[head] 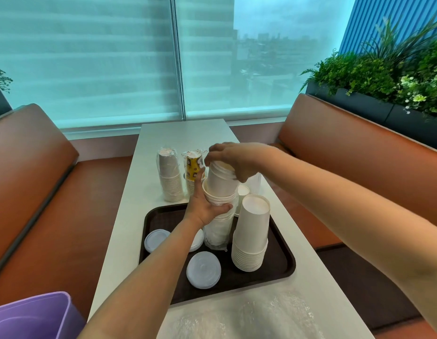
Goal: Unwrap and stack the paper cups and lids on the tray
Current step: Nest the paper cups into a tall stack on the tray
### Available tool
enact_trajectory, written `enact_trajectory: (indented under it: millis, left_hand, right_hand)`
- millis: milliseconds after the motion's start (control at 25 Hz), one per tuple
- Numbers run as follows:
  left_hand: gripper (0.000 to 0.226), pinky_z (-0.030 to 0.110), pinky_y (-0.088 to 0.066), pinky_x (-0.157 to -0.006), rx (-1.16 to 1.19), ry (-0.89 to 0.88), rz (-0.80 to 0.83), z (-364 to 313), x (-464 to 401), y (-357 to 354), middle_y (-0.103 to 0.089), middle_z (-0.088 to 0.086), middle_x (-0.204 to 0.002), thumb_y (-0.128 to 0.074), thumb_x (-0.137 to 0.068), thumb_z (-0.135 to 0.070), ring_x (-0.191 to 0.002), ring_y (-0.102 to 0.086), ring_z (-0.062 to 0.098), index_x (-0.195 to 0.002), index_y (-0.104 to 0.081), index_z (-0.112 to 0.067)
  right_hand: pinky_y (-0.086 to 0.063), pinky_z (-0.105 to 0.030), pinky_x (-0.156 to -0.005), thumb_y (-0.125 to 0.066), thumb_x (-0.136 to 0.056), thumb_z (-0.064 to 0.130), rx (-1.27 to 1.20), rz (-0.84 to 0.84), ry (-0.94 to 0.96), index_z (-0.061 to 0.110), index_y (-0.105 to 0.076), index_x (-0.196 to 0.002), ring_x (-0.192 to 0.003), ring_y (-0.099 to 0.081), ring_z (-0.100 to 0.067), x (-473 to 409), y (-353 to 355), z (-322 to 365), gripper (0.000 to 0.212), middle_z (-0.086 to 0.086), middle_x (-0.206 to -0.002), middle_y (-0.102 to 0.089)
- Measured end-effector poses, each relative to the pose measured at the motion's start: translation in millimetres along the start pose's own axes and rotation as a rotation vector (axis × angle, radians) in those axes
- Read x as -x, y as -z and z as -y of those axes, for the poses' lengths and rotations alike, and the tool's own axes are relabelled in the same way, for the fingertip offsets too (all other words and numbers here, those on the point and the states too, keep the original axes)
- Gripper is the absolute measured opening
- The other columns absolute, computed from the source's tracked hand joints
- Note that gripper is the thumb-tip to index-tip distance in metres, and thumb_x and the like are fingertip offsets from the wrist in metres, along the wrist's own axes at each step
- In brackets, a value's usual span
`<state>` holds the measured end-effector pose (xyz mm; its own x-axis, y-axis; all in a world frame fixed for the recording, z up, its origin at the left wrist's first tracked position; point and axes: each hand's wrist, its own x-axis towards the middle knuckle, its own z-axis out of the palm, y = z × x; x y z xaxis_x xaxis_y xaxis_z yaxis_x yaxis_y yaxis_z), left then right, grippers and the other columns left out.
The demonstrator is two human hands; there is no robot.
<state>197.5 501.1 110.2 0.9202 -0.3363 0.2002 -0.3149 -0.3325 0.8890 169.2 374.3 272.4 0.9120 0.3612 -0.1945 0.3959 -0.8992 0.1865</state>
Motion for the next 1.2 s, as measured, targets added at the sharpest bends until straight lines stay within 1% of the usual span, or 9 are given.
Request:
enact_trajectory:
  millis: [240,400,480,560,680,840,920,1040,1200]
  left_hand:
    - [0.119,0.031,-0.038,-0.103,-0.063,0.024,-0.026,2,1,0,-0.039,0.005,-0.144,-0.087,-0.06,-0.03,-0.128,-0.044,0.025,-0.148,-0.008,-0.022]
    - [0.117,0.034,-0.036,-0.109,0.02,-0.023,-0.072,2,5,-3,-0.037,0.003,-0.146,-0.087,-0.06,-0.024,-0.132,-0.04,0.021,-0.144,-0.007,-0.039]
    - [0.112,0.027,-0.032,-0.108,0.053,-0.044,-0.068,0,4,-5,-0.034,-0.001,-0.147,-0.087,-0.061,-0.022,-0.132,-0.038,0.015,-0.136,-0.008,-0.051]
    - [0.107,0.02,-0.032,-0.1,0.055,-0.029,-0.044,-1,3,-5,-0.036,-0.006,-0.139,-0.086,-0.063,-0.021,-0.123,-0.038,0.009,-0.138,-0.012,-0.043]
    - [0.098,0.022,-0.04,-0.092,0.05,0.0,-0.053,4,2,-5,-0.041,-0.004,-0.128,-0.084,-0.065,-0.021,-0.116,-0.045,0.016,-0.139,-0.02,-0.026]
    - [0.099,0.025,-0.042,-0.094,0.046,0.005,-0.059,11,2,-6,-0.044,0.0,-0.128,-0.085,-0.064,-0.022,-0.112,-0.046,0.015,-0.139,-0.021,-0.025]
    - [0.098,0.022,-0.04,-0.091,0.029,-0.006,-0.059,11,2,-6,-0.043,-0.002,-0.126,-0.085,-0.064,-0.021,-0.111,-0.045,0.013,-0.139,-0.021,-0.025]
    - [0.097,0.021,-0.038,-0.09,0.049,-0.006,-0.069,10,4,-5,-0.043,-0.002,-0.126,-0.085,-0.064,-0.018,-0.11,-0.045,0.013,-0.139,-0.023,-0.025]
    - [0.098,0.019,-0.038,-0.088,0.076,0.005,-0.098,7,7,-6,-0.047,-0.003,-0.123,-0.086,-0.063,-0.014,-0.109,-0.048,0.012,-0.139,-0.025,-0.022]
  right_hand:
    - [-0.041,-0.045,-0.103,-0.07,-0.072,-0.001,0.052,0.003,0.082,0.026,-0.031,-0.144,-0.136,-0.03,-0.026,-19,-10,15,0.086,0.001,-0.152,-0.027]
    - [-0.042,-0.046,-0.1,-0.071,-0.07,-0.002,-0.005,0.034,0.024,0.024,-0.027,-0.145,-0.131,-0.038,-0.027,-24,-17,13,0.091,-0.001,-0.149,-0.031]
    - [-0.045,-0.046,-0.096,-0.073,-0.068,-0.002,-0.035,0.071,-0.004,0.024,-0.028,-0.144,-0.126,-0.043,-0.028,-25,-16,10,0.092,-0.002,-0.145,-0.035]
    - [-0.049,-0.044,-0.09,-0.076,-0.065,-0.002,-0.043,0.092,-0.021,0.025,-0.033,-0.141,-0.121,-0.047,-0.029,-24,-8,7,0.091,-0.003,-0.14,-0.038]
    - [-0.047,-0.041,-0.086,-0.075,-0.065,-0.001,-0.011,-0.004,-0.055,0.027,-0.034,-0.14,-0.121,-0.043,-0.03,-19,21,5,0.09,-0.004,-0.141,-0.035]
    - [-0.046,-0.049,-0.088,-0.076,-0.061,-0.002,-0.019,-0.227,-0.136,0.034,-0.035,-0.138,-0.119,-0.037,-0.03,17,66,-9,0.095,-0.004,-0.139,-0.03]
    - [-0.046,-0.042,-0.084,-0.079,-0.058,0.001,-0.159,-0.39,-0.173,0.028,-0.039,-0.135,-0.112,-0.041,-0.025,40,67,-18,0.09,-0.004,-0.135,-0.031]
    - [-0.039,-0.023,-0.078,-0.084,-0.058,0.007,-0.664,-0.628,-0.194,0.013,-0.039,-0.124,-0.105,-0.047,-0.02,66,16,-11,0.08,-0.003,-0.121,-0.042]
    - [-0.041,-0.015,-0.077,-0.079,-0.039,0.045,-1.143,-0.775,-0.346,0.016,-0.038,-0.107,-0.096,-0.048,-0.008,69,-98,13,0.085,0.01,-0.102,-0.048]
